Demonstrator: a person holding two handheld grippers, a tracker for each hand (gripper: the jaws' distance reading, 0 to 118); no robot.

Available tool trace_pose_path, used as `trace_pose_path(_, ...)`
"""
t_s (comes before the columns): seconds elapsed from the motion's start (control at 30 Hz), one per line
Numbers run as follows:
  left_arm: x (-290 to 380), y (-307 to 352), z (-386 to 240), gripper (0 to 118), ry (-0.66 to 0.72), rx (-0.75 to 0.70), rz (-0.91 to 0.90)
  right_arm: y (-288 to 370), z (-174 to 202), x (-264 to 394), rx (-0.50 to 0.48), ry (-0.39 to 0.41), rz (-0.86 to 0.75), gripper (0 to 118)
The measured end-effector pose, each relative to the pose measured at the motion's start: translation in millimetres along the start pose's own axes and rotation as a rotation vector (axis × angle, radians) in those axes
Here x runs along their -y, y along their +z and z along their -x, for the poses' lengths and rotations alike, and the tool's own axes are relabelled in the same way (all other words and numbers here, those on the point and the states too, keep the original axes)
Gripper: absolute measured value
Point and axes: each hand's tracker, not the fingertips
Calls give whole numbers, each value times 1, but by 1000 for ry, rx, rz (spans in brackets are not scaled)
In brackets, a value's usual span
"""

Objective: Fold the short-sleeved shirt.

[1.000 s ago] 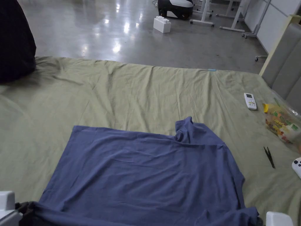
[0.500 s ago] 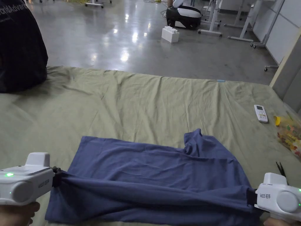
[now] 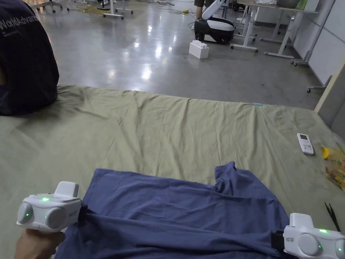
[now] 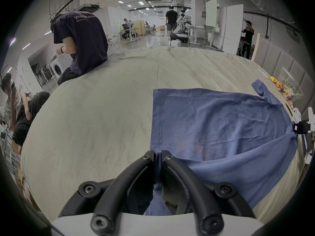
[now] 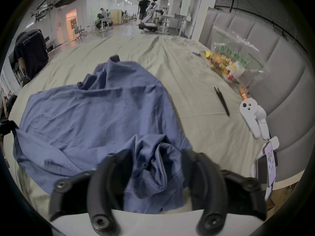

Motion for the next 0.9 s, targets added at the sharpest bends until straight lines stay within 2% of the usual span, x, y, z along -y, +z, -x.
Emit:
trace_pose_path(0.03, -3, 16, -5, 39, 2, 1, -4, 5, -1, 2, 2, -7, -35, 77)
trace_pose_path(0.07, -2, 22, -7, 56, 7, 10, -20, 12, -3, 3, -8, -18, -79, 82)
trace_pose_path(0.1, -1, 27, -9, 67, 6, 13, -34, 20, -3, 5, -15, -28, -123, 83)
trace_pose_path(0.37, 7, 92, -44, 68, -35, 26, -318, 106, 32, 16, -34, -97, -549, 87)
trace_pose_path(0.43, 8, 110, -51, 63, -6, 28, -401, 119, 43, 20, -47, -99, -652, 81)
trace_pose_path(0.53, 13, 140, -62, 47, 52, 27, -500, 157, 62, 21, -59, -82, -777, 51)
trace_pose_path(0.6, 15, 156, -68, 38, 56, 6, -556, 172, 71, 24, -72, -105, -810, 41)
trace_pose_path(0.63, 16, 164, -72, 21, 50, -16, -582, 176, 74, 24, -61, -100, -827, 20)
trace_pose_path(0.67, 17, 170, -75, 16, 49, -44, -608, 181, 79, 25, -47, -89, -848, 11)
trace_pose_path(0.7, 18, 175, -75, 15, 48, -43, -635, 186, 82, 24, -31, -54, -889, 9)
trace_pose_path(0.77, 21, 187, -76, 6, 51, -25, -650, 191, 85, 23, -41, -59, -871, 1)
trace_pose_path(0.83, 20, 194, -77, 2, 49, -39, -661, 193, 87, 25, -49, -80, -860, 0)
trace_pose_path(0.9, 21, 202, -74, 2, 47, -25, -667, 199, 89, 26, -33, -56, -891, 0)
